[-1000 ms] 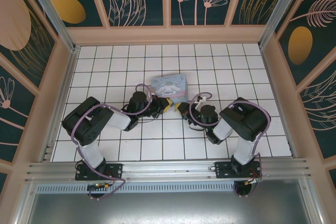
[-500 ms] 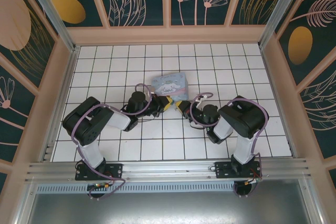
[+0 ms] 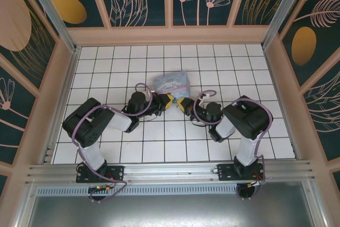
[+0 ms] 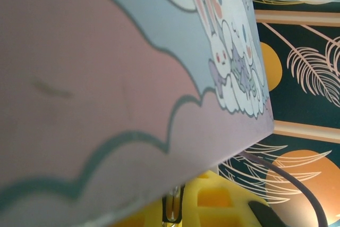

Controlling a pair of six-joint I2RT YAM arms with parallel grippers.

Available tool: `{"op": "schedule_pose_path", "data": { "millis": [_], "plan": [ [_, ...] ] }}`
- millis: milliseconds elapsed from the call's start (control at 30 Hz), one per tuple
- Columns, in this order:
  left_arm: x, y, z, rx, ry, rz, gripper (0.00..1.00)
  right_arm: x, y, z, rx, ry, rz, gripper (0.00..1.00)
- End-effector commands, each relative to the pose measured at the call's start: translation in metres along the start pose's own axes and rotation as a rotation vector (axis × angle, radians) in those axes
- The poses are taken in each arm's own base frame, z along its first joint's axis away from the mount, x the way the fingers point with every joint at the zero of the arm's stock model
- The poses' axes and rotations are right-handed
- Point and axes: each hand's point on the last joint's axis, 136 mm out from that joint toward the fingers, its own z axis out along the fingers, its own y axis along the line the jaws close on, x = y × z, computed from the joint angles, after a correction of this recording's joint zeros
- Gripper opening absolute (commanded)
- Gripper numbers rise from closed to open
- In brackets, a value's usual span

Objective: Unlock the padlock with the key

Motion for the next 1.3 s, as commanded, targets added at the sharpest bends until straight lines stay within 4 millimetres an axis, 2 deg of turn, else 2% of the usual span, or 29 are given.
{"op": "schedule_pose_path", "data": {
  "millis": [0,133,400,733,800,867,1000,1267],
  "plan": [
    [0.027,-0.027,0.003,0.065,0.124,0.033,0.00,0.009,0.066,0.012,-0.236,0.067,-0.018,0.00],
    [0.026,-0.031,0.005,0.071,0.124,0.036,0.00,0.012,0.073,0.019,-0.250,0.093,-0.017,0.00],
    [0.026,-0.034,0.007,0.077,0.130,0.039,0.00,0.012,0.068,0.029,-0.193,0.111,-0.050,0.00],
    [0.028,-0.030,0.006,0.062,0.138,0.041,0.00,-0.008,0.040,0.027,-0.004,0.089,-0.368,0.00],
    [0.029,-0.030,0.005,0.061,0.142,0.044,0.00,-0.006,0.041,0.026,-0.010,0.106,-0.393,0.00],
    [0.029,-0.028,0.005,0.055,0.143,0.046,0.00,-0.017,0.044,0.022,-0.024,0.092,-0.398,0.00],
    [0.030,-0.025,0.005,0.046,0.144,0.050,0.00,-0.020,0.054,0.020,-0.056,0.101,-0.383,0.00],
    [0.030,-0.022,0.005,0.041,0.147,0.061,0.00,-0.007,0.066,0.023,-0.119,0.141,-0.261,0.00]
  ]
}}
